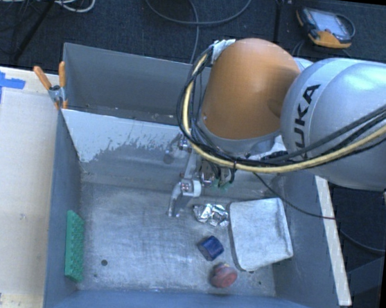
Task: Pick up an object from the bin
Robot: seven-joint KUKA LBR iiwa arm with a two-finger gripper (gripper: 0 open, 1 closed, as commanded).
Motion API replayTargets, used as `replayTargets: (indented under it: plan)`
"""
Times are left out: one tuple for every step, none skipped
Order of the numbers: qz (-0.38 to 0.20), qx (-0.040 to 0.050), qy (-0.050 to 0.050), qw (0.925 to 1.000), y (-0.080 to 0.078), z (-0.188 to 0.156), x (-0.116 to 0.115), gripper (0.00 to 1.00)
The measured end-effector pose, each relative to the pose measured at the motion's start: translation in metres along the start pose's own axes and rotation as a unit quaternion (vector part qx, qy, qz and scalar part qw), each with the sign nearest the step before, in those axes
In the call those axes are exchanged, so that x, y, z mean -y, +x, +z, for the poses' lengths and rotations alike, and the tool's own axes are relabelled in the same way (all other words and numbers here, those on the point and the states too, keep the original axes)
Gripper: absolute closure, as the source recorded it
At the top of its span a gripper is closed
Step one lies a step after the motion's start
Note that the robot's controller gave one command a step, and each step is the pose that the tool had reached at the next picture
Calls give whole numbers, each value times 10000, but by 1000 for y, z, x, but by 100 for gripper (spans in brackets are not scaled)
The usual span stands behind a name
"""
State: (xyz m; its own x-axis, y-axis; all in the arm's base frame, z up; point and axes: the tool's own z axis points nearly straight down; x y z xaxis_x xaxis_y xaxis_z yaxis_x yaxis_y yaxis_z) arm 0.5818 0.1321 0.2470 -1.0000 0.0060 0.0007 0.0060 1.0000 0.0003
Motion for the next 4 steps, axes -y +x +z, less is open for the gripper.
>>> replayTargets:
  plan:
    - [-1096,-24,12,9940,13,66,95,0]
    - [-1808,20,-21,9835,-14,155,133,0]
    - [-1787,20,-3,9839,-13,161,136,100]
    - [-3346,48,15,9424,-5,-30,140,100]
